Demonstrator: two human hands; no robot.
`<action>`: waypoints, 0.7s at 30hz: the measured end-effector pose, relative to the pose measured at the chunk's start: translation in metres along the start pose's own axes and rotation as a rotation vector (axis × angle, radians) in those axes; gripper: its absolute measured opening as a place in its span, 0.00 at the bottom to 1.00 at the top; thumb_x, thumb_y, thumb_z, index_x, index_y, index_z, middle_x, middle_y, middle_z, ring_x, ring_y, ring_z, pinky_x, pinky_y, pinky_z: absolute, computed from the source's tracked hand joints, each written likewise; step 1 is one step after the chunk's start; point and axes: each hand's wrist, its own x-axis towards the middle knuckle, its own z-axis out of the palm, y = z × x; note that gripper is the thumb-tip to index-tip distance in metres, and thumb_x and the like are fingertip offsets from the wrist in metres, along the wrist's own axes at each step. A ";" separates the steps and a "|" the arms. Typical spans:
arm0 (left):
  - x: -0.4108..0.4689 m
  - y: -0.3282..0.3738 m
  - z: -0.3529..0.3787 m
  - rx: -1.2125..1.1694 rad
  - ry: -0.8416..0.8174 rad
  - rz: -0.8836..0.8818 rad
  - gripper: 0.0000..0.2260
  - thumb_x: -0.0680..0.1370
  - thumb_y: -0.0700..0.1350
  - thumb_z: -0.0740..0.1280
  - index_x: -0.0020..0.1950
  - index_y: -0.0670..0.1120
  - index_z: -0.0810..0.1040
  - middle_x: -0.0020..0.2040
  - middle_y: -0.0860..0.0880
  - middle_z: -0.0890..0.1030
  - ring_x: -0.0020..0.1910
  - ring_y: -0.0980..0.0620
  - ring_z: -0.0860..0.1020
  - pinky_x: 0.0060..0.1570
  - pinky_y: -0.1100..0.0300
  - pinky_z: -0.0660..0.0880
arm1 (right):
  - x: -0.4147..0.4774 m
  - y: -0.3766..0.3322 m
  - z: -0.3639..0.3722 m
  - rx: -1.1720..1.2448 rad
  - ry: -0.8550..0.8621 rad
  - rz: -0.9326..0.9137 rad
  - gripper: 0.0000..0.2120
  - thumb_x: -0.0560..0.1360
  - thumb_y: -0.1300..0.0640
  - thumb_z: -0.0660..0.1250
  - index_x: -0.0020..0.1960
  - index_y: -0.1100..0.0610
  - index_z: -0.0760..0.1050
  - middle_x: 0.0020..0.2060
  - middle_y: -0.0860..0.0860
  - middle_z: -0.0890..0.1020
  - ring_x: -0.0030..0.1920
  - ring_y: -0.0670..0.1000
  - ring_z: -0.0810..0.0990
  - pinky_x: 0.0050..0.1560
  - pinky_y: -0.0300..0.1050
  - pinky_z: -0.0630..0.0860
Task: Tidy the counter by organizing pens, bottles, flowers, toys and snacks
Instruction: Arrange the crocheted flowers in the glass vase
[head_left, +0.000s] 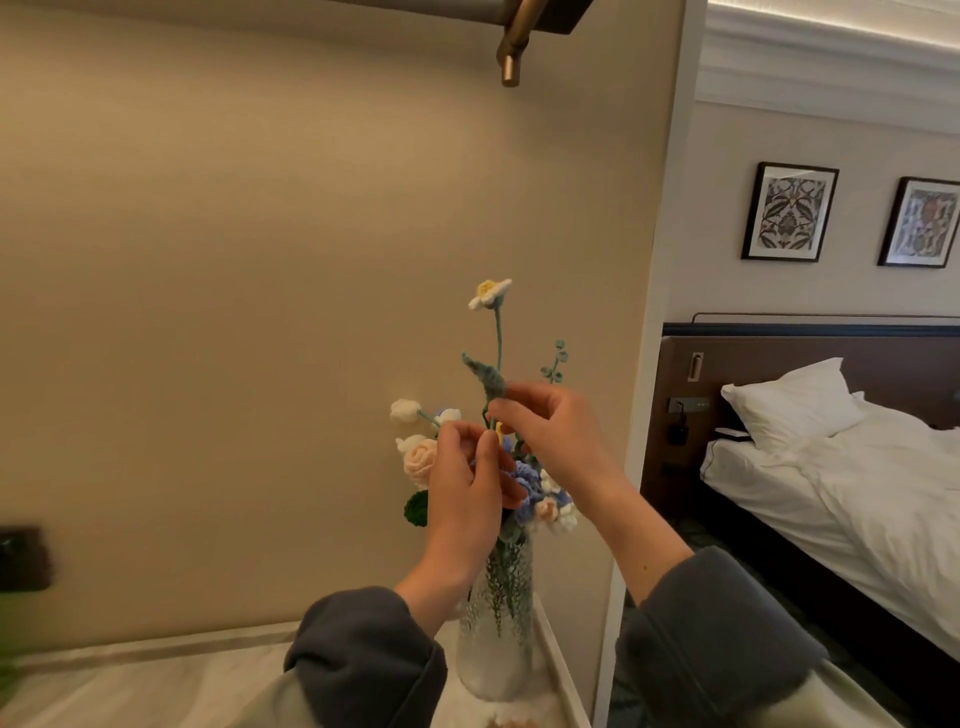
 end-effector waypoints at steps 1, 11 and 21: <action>0.001 0.003 0.001 0.015 -0.008 0.009 0.06 0.82 0.46 0.59 0.46 0.47 0.70 0.32 0.51 0.78 0.27 0.48 0.78 0.30 0.52 0.78 | 0.000 -0.001 0.001 -0.005 0.026 -0.003 0.06 0.74 0.55 0.71 0.50 0.55 0.82 0.38 0.49 0.84 0.40 0.44 0.82 0.40 0.36 0.75; 0.055 0.042 0.010 0.328 -0.204 0.027 0.06 0.80 0.40 0.59 0.49 0.50 0.74 0.44 0.50 0.81 0.39 0.53 0.81 0.37 0.57 0.80 | 0.028 -0.022 -0.010 -0.058 0.293 -0.111 0.05 0.78 0.58 0.65 0.48 0.55 0.80 0.38 0.51 0.84 0.39 0.50 0.83 0.41 0.46 0.79; 0.127 0.013 0.012 1.134 -0.414 -0.029 0.26 0.76 0.52 0.65 0.73 0.48 0.63 0.66 0.46 0.74 0.59 0.47 0.76 0.52 0.55 0.75 | 0.056 -0.019 -0.015 -0.010 0.508 -0.211 0.06 0.80 0.58 0.62 0.49 0.54 0.78 0.38 0.50 0.83 0.36 0.46 0.81 0.39 0.41 0.76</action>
